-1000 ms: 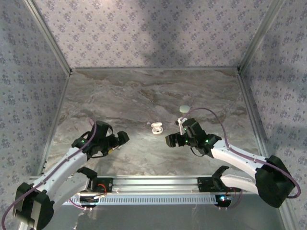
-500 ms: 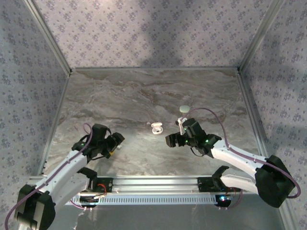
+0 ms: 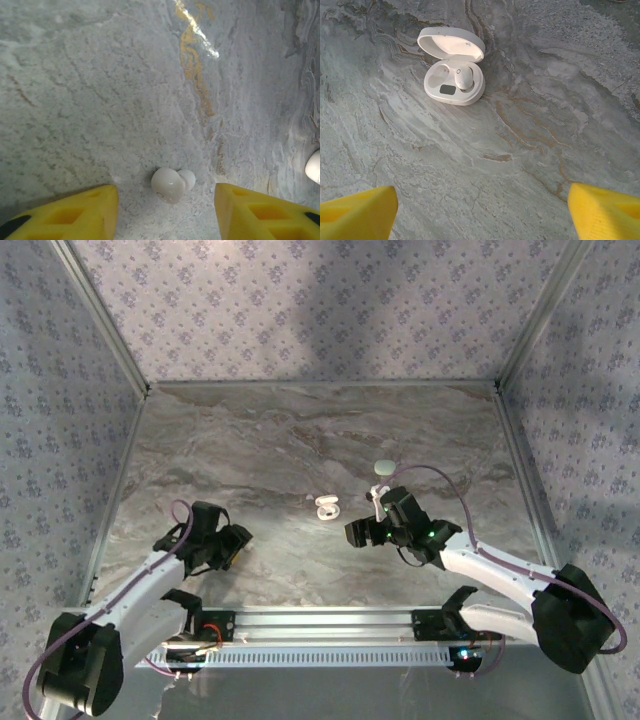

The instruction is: Insert the wireless bluetooth earbuds into the charging case

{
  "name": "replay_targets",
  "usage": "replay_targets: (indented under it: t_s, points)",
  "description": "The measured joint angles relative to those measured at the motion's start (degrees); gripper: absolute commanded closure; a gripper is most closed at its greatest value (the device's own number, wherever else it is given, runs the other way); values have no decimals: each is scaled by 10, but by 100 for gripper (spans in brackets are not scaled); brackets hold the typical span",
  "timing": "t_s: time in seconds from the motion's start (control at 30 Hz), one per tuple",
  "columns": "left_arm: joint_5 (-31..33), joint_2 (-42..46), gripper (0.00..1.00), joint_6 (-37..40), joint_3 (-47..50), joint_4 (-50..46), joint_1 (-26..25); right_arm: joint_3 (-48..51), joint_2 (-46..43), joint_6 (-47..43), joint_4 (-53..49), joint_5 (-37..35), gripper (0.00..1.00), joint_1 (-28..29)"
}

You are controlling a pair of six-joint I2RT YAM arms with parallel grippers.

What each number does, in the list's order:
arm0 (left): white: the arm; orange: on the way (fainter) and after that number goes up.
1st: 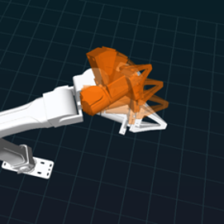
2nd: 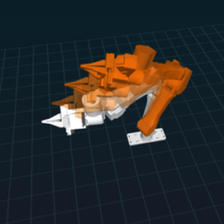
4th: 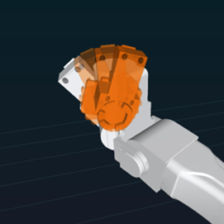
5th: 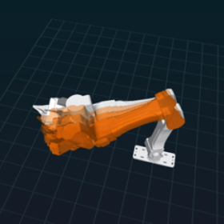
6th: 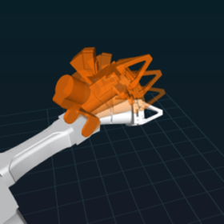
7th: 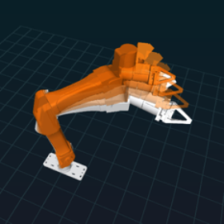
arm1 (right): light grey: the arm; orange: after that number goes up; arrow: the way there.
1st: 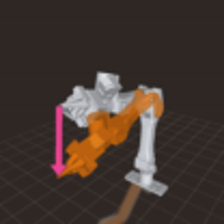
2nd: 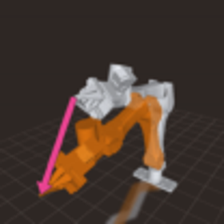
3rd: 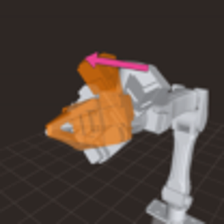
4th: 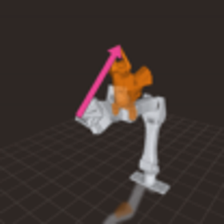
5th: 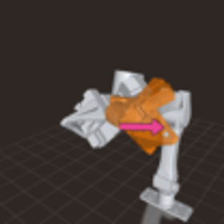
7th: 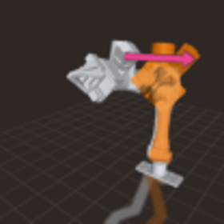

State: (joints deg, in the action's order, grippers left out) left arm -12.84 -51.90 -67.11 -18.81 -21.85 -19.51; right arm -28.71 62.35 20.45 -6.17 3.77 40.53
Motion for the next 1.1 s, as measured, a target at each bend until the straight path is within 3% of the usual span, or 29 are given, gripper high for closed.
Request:
replay_targets:
  t_s: [0.83,1.1]
  points:
    - [-30,-60,57,6,0,71,12,0,-2,0,0,0,10,1]
    - [-35,-68,64,11,0,71,16,0,-2,0,0,0,10,1]
